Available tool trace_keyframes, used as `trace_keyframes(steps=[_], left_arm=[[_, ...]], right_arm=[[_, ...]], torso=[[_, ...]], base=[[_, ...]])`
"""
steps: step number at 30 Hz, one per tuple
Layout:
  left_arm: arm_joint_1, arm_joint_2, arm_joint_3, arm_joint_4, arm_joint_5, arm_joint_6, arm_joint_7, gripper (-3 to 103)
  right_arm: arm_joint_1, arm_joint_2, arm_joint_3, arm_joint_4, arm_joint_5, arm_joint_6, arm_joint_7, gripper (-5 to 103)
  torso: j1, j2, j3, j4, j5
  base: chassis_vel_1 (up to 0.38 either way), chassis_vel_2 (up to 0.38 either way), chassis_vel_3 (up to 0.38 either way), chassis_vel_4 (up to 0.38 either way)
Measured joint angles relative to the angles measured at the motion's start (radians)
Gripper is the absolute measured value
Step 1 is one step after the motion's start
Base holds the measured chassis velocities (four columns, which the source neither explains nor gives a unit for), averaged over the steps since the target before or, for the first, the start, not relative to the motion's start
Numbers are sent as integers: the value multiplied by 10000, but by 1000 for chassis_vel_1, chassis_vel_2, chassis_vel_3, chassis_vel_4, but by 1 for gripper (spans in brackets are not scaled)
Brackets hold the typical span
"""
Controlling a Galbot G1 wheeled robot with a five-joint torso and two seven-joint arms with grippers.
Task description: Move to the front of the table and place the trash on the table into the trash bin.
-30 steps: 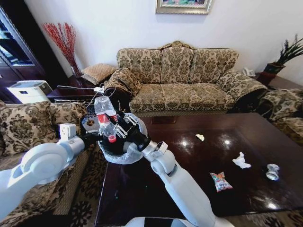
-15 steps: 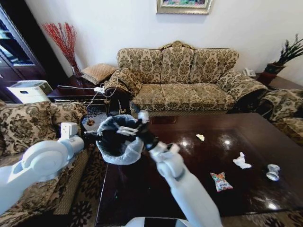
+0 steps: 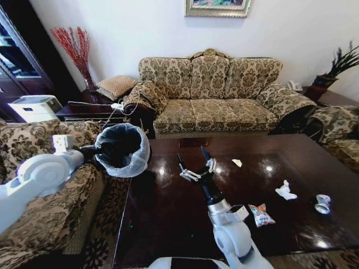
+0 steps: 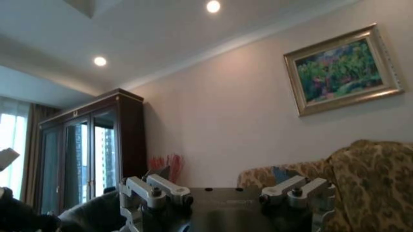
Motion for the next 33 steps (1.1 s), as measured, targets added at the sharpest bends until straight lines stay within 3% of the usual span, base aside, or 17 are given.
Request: trace_keyframes(steps=[17, 19, 23, 27, 33], left_arm=[[-3, -131, 251, 212, 267, -92, 228, 0], [-15, -125, 349, 233, 340, -98, 268, 0], [-39, -126, 467, 246, 400, -100, 301, 0], [-86, -111, 565, 288, 435, -100, 304, 0], [-108, -99, 632, 387, 468, -100, 334, 0]], right_arm=[[-244, 463, -144, -550, 47, 116, 332, 100], [-215, 552, -142, -690, 38, 192, 361, 100], [-207, 644, -140, -879, -5, 315, 442, 100], [-153, 672, -124, -1129, -81, 492, 685, 100], [82, 676, 250, -1287, 113, 441, 830, 100]], torso=[[3, -1, 2, -3, 3], [3, 0, 1, -5, 16], [1, 0, 1, -4, -10], [2, -1, 1, -1, 5], [-8, 2, -3, 3, -2]], base=[[-163, -256, 152, 259], [-11, -292, 22, 291], [38, -283, -70, 257], [206, -214, -207, 234], [204, -190, -187, 212]])
